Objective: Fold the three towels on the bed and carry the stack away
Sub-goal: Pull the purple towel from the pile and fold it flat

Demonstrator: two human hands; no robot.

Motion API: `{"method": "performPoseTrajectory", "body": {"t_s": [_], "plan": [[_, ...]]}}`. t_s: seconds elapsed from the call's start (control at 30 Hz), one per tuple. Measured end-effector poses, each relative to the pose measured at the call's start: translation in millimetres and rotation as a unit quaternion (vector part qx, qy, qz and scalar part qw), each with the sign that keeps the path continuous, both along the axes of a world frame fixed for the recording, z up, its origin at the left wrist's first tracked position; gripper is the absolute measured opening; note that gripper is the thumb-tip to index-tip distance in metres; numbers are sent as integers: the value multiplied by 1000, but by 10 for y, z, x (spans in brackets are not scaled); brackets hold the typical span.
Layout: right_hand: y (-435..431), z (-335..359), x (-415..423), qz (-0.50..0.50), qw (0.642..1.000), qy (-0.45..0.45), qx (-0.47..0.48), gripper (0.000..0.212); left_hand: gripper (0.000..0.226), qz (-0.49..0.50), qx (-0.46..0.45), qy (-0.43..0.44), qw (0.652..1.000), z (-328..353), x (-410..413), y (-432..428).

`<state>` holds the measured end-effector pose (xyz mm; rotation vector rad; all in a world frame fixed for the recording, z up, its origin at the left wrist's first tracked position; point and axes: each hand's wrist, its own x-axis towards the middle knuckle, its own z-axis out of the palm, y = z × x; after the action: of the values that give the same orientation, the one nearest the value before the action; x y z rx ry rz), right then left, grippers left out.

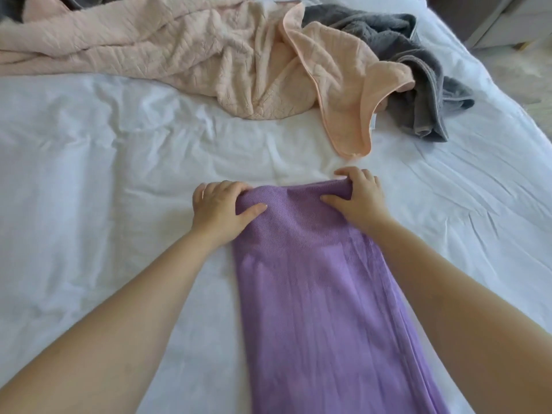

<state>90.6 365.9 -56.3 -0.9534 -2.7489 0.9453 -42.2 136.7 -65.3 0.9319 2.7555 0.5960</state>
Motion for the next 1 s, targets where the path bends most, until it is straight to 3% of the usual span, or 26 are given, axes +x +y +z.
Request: {"method": "performPoseTrajectory", "body": {"t_s": [0.07,0.13,0.2,0.27,0.3,0.37,0.43,0.5,0.6,0.67,0.73,0.83,1.0], "plan": [[81,50,-62,45,999,7,-25,31,40,-34,-6,-21,999,39,-165,9],[149,112,-84,66,994,26,-87,17,27,-70,48,-104,991,79,-266,11],[197,183,-101,49,991,42,-119,22,15,-68,132,-263,953,136,-303,-1],[228,195,-137,27,993,62,-100,25,16,-32,178,-327,928,144,-334,-7],[222,183,-164,21,993,78,-80,25,17,-19,175,-306,936,111,-362,-2],[188,108,-239,20,994,94,-42,20,20,-20,104,-185,977,25,-405,31],[126,-25,-310,26,999,47,10,15,17,-42,17,-45,998,-54,-372,76],[61,-135,-325,3,997,-11,71,24,15,-38,-37,16,998,-92,-326,88],[-66,-115,-246,-60,980,42,185,32,18,-29,34,127,991,-52,-181,65],[-251,-84,-134,-28,973,119,197,35,24,-105,111,189,970,-13,50,103],[-484,-148,38,45,978,102,175,44,34,-187,71,177,964,-84,331,117],[-709,-327,364,142,967,-78,196,60,56,-162,-96,116,975,-277,510,29],[-503,-406,565,117,956,-157,220,62,61,-139,-195,105,965,-382,477,11]]}}
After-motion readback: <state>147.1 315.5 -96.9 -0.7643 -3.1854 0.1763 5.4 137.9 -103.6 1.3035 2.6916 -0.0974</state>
